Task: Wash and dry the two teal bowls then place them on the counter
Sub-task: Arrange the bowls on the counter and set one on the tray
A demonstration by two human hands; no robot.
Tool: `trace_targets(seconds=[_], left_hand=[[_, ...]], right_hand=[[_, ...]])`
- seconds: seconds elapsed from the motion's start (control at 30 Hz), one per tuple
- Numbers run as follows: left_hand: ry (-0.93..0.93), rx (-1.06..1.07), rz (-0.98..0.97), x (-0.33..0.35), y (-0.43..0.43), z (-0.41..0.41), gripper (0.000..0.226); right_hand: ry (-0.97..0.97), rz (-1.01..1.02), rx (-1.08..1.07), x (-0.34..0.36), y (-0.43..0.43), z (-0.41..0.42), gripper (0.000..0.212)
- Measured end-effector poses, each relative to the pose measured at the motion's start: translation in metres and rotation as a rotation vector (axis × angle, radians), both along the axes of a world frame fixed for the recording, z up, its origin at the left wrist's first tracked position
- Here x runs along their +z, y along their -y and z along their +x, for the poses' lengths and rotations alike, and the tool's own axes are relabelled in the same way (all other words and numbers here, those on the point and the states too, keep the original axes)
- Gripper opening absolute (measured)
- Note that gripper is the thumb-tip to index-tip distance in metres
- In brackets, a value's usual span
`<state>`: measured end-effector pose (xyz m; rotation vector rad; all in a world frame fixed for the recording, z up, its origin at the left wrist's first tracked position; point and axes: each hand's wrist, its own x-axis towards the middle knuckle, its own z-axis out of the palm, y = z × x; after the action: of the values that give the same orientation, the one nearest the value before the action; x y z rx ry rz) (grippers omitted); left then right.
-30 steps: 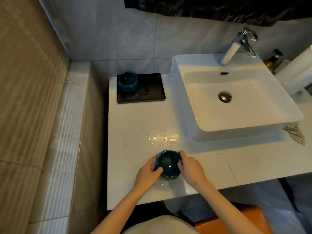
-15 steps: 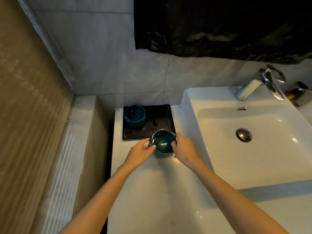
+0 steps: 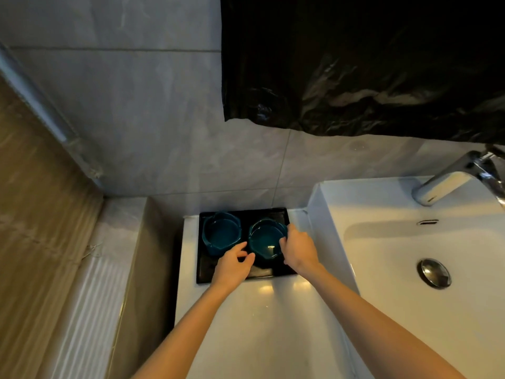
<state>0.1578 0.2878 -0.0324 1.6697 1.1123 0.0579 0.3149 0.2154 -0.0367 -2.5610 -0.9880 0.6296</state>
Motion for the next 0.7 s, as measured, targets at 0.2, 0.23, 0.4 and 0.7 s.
trace_targets(seconds=[0.2, 0.23, 0.4, 0.7], left_hand=[[0.103, 0.07, -0.197, -0.008, -0.005, 0.011, 0.061], [0.113, 0.069, -0.207, -0.009, -0.006, 0.012, 0.062], [0.135, 0.063, -0.23, -0.013, -0.009, 0.016, 0.067], [0.01, 0.167, 0.53, -0.004, -0.014, -0.028, 0.043]], right_hand=[[0.019, -0.015, -0.012, -0.01, -0.015, 0.012, 0.023], [0.013, -0.013, -0.016, -0.011, -0.017, 0.013, 0.023], [-0.024, 0.028, -0.033, -0.014, -0.019, 0.02, 0.027], [0.211, 0.079, 0.197, 0.012, 0.01, -0.001, 0.045]])
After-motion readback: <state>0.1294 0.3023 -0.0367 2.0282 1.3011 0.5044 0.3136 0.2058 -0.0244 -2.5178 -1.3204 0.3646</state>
